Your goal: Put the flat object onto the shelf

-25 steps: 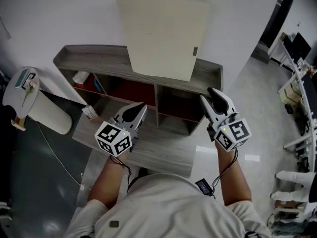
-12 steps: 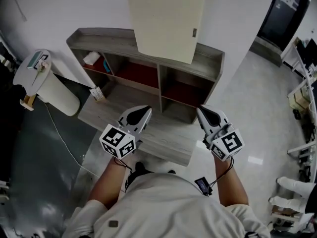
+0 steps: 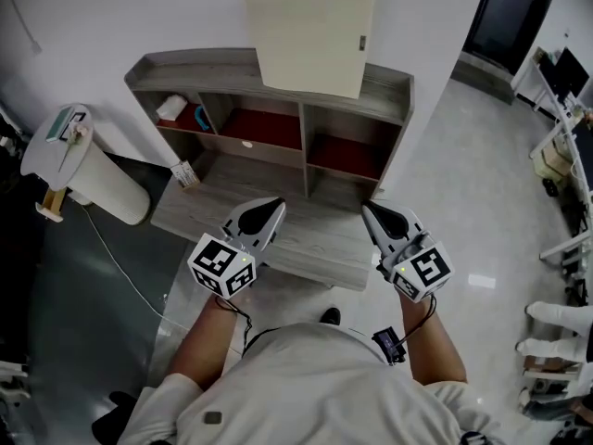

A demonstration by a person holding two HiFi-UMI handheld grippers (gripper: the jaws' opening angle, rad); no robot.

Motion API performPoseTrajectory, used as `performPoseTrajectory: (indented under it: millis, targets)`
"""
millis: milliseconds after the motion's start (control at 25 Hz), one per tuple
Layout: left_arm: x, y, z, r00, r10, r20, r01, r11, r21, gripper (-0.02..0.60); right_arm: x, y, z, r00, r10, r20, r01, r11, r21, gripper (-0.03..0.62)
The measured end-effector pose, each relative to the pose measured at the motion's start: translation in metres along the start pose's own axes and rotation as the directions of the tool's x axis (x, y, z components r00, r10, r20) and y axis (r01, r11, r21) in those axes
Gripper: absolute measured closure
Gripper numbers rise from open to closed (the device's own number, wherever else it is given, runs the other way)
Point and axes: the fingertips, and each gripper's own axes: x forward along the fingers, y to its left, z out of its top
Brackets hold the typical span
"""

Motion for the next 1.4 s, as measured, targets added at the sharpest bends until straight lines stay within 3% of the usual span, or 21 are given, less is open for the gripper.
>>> performPoseTrajectory:
  millis: [800, 1160, 1400]
  targets:
    - [-0.216, 0.008, -0.029, 0.989, -0.147, -0.009, 0.146, 0.989, -0.017, 0.566, -0.001, 0.229, 0.01, 0.99, -0.134, -0.031, 0.135, 0.991, 0.015, 0.574]
    - [-0.244, -0.026, -0.041, 0.986, -0.166, 0.0, 0.166, 0.986, -0.024, 0.566, -0.035, 0.264, 0.007, 0.989, -0.139, -0.044, 0.139, 0.99, 0.002, 0.574]
    - [-0.241, -0.072, -0.037, 0.987, -0.159, 0.002, 0.159, 0.987, -0.015, 0.566, -0.084, 0.267, 0.003, 0.991, -0.126, -0.05, 0.127, 0.992, 0.011, 0.574]
